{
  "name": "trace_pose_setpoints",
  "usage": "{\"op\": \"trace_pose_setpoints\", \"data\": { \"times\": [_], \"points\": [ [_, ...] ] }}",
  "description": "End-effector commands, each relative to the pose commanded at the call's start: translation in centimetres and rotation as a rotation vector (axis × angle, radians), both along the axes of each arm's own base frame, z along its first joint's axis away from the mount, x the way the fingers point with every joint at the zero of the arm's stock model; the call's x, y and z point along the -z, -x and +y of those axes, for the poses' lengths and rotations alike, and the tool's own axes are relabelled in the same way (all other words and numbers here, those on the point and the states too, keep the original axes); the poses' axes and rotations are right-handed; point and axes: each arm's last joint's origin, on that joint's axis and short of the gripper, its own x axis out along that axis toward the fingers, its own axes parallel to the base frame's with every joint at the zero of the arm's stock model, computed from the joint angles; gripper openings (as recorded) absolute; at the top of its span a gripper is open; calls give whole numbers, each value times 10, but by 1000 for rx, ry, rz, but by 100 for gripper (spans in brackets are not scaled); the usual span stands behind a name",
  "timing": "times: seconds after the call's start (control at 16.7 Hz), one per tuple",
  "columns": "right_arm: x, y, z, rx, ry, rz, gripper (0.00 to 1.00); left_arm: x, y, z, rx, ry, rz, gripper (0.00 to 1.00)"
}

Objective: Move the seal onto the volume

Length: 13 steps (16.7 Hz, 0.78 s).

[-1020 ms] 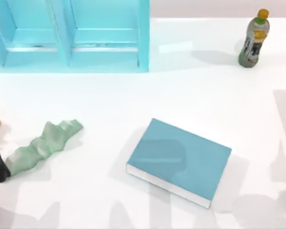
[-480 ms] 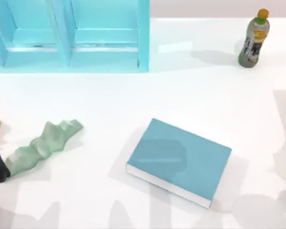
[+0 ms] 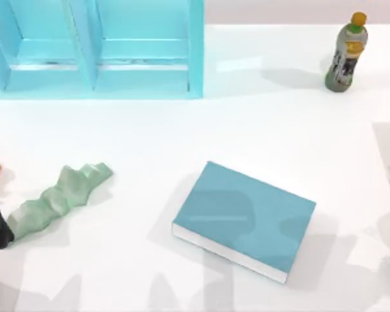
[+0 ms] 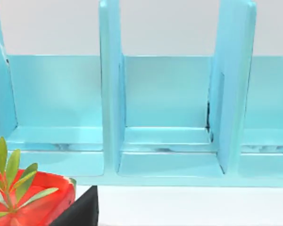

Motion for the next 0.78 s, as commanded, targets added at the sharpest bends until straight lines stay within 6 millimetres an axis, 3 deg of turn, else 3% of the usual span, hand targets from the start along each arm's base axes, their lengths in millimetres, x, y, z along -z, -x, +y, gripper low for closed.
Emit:
{"op": "trace_pose_setpoints", "data": {
  "times": [0.18, 0.36, 0.6, 0.78],
  "points": [
    [6, -51, -28, 15, -31, 229, 100, 0, 0, 0, 0, 0, 0, 100],
    [18, -86, -58, 24, -71, 408, 100, 0, 0, 0, 0, 0, 0, 100],
    [24, -112, -88, 24, -107, 524, 100, 0, 0, 0, 0, 0, 0, 100],
    [27, -118, -97, 21, -123, 562, 100, 0, 0, 0, 0, 0, 0, 100]
  ]
}}
